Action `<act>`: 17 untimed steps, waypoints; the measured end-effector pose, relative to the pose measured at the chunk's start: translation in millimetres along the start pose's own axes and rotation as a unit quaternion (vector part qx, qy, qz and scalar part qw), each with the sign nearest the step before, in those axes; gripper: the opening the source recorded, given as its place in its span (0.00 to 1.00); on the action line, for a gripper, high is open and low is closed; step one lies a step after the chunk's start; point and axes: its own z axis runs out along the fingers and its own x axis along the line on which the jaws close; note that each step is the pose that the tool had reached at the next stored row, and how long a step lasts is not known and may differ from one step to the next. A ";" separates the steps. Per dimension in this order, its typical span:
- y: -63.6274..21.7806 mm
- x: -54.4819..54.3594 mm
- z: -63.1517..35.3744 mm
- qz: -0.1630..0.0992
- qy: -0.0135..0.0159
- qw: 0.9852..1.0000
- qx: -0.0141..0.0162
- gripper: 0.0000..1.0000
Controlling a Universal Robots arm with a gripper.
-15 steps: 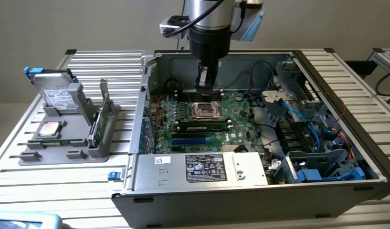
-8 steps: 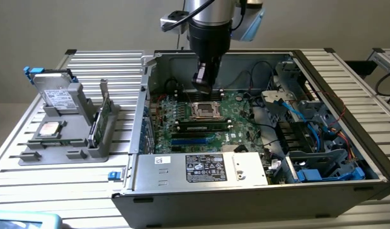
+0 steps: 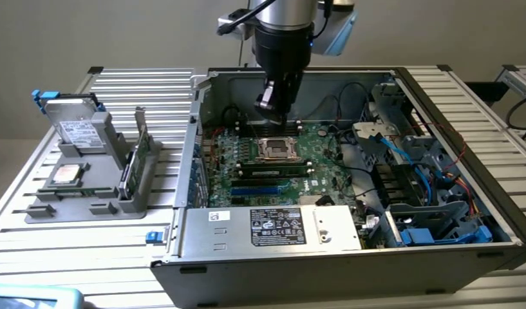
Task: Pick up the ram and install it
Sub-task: 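Press down the ram until it locks into place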
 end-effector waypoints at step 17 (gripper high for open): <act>-0.3 0.1 -7.5 0.134 0.005 0.991 -0.002 0.11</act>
